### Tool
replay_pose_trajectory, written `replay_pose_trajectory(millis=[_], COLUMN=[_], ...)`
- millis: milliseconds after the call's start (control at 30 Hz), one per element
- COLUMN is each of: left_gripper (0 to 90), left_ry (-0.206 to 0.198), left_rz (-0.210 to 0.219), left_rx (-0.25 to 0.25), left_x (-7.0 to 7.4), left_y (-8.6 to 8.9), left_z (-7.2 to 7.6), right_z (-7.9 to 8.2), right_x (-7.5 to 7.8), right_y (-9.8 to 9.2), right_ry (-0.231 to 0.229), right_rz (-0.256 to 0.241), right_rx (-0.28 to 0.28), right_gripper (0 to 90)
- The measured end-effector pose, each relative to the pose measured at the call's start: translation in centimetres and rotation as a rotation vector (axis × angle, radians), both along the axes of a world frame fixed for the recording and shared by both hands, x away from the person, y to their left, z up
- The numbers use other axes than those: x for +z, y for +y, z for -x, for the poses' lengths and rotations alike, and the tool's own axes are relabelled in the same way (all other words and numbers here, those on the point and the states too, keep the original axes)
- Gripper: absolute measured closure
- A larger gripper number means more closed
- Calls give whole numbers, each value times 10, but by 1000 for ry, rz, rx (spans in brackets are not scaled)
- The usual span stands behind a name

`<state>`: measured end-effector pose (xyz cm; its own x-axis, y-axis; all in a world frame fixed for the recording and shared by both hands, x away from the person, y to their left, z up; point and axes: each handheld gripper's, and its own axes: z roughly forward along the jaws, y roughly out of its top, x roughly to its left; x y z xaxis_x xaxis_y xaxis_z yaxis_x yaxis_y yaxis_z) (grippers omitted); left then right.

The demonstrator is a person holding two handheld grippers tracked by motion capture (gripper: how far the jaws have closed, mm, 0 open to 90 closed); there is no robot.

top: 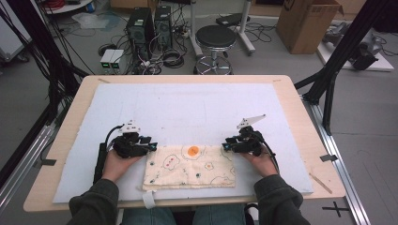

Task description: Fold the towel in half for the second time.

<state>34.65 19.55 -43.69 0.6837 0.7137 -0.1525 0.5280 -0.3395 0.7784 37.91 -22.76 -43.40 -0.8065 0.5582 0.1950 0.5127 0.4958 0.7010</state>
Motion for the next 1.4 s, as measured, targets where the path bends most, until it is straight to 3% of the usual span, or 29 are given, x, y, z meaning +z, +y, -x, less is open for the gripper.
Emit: replay_pose_trajectory(millis=[233, 567, 767, 1133, 1300, 1400], left_gripper=[636, 817, 840, 847, 848, 848], left_ry=[31, 12, -4, -84, -116, -131], left_rz=[-53, -76, -82, -39, -22, -42], left_rx=[-41, -87, -97, -23, 21, 36], left_x=[-4, -3, -1, 11, 23, 30], left_y=[-6, -11, -10, 1, 6, 6], left_z=[1, 8, 12, 12, 0, -10], right_z=[0, 4, 7, -2, -13, -23], right_x=[-4, -6, -5, 13, 20, 28], right_y=[-2, -5, -5, -1, 5, 10], right_ry=[25, 29, 44, -11, -26, -40], right_rz=[11, 10, 8, 0, -2, 11], right_rx=[0, 11, 28, 24, 18, 4], right_gripper=[662, 743, 840, 854, 855, 854])
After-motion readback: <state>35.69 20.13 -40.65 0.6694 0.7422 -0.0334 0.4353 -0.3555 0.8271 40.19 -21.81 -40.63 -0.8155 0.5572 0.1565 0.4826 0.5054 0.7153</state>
